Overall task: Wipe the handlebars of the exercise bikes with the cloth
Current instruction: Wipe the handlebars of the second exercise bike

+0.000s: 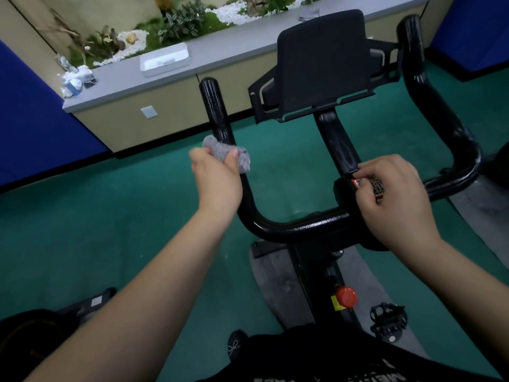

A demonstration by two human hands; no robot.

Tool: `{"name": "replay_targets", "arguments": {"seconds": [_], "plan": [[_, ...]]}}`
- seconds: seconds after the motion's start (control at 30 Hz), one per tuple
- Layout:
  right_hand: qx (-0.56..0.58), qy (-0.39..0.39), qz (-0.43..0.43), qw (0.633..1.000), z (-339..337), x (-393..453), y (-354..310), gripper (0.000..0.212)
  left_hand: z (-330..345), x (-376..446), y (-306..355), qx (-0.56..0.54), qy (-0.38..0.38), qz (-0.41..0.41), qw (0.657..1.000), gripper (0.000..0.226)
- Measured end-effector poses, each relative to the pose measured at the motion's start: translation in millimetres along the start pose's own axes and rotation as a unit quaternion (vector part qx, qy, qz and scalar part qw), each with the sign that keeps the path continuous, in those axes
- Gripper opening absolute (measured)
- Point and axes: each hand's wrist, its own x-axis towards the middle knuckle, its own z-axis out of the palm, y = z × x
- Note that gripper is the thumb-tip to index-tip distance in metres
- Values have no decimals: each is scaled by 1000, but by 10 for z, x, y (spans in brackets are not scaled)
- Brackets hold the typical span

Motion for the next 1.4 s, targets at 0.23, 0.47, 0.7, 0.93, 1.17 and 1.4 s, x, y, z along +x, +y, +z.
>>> {"name": "replay_targets", "arguments": {"seconds": [0.23,0.47,0.7,0.93,1.17,1.4], "plan": [[3,4,-6,1000,12,-1,20,12,-50,-644,-140,-13,-9,-7,1000,47],[11,9,-5,1000,7,-9,14,13,45,240,67,-66,-18,-63,996,42],[26,9,-8,1000,-3,-12,5,12,-33,-428,-116,-18,-9,-38,999,44],[-5,4,5,1000,4,-24,-40,12,77,683,242,-61,-7,-6,998,37],[-37,32,42,998,40,-119,-148,15,3,272,-171,-92,-42,1,995,42],[-45,77,64,994,100,-110,-210,29,-43,1131,446,-99,-2,82,992,31]]}}
